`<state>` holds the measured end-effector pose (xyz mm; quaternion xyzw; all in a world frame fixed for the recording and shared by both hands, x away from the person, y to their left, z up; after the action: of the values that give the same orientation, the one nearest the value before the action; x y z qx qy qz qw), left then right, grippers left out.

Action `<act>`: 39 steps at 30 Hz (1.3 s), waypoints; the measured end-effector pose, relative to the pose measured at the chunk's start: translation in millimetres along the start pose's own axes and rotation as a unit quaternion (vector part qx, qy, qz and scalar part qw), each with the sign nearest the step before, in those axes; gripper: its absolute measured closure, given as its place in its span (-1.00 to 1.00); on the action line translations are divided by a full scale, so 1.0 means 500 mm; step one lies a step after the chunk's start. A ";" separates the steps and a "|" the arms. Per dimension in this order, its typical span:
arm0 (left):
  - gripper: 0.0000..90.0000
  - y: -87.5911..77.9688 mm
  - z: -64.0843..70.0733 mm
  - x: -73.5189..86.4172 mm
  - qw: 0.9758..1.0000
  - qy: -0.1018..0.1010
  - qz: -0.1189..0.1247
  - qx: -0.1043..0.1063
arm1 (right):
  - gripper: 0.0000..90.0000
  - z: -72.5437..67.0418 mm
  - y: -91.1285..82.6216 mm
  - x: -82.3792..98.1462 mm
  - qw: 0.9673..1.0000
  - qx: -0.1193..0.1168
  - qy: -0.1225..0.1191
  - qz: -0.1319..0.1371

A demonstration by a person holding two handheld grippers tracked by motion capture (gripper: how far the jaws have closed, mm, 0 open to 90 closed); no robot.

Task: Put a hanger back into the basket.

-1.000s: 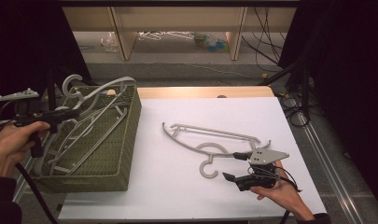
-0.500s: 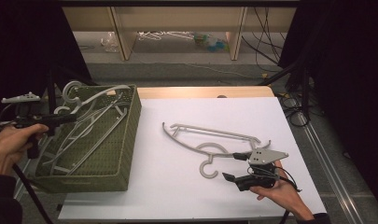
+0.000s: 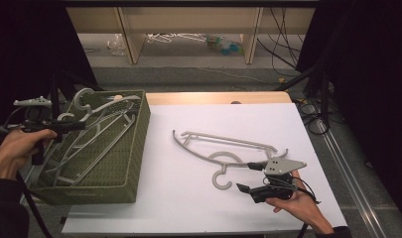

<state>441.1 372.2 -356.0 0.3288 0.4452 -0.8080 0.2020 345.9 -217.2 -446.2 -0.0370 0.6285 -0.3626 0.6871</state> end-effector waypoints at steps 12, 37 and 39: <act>0.75 0.039 -0.038 0.025 1.000 0.000 -0.020 -0.021 | -0.51 0.001 -0.002 -0.001 1.000 0.001 -0.001 0.002; 0.66 0.075 -0.116 0.096 0.993 -0.096 0.005 -0.073 | -0.51 0.000 -0.001 -0.003 1.000 0.000 0.001 -0.001; 0.65 0.073 -0.118 0.096 0.993 -0.093 0.002 -0.078 | -0.51 -0.001 0.000 -0.002 1.000 0.000 -0.001 0.000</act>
<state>450.6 402.1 -434.4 0.2361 0.4859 -0.7973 0.2691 345.7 -216.3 -445.5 -0.0372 0.6281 -0.3626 0.6874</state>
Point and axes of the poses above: each handheld gripper's, and its own axes: y roughly forward along the jaws, x roughly out of its underside, z roughly to its right, the point moved 3 cm from there along y, roughly forward along the jaws, and after that the axes turned 14 degrees about -y, right-handed, at the moved point
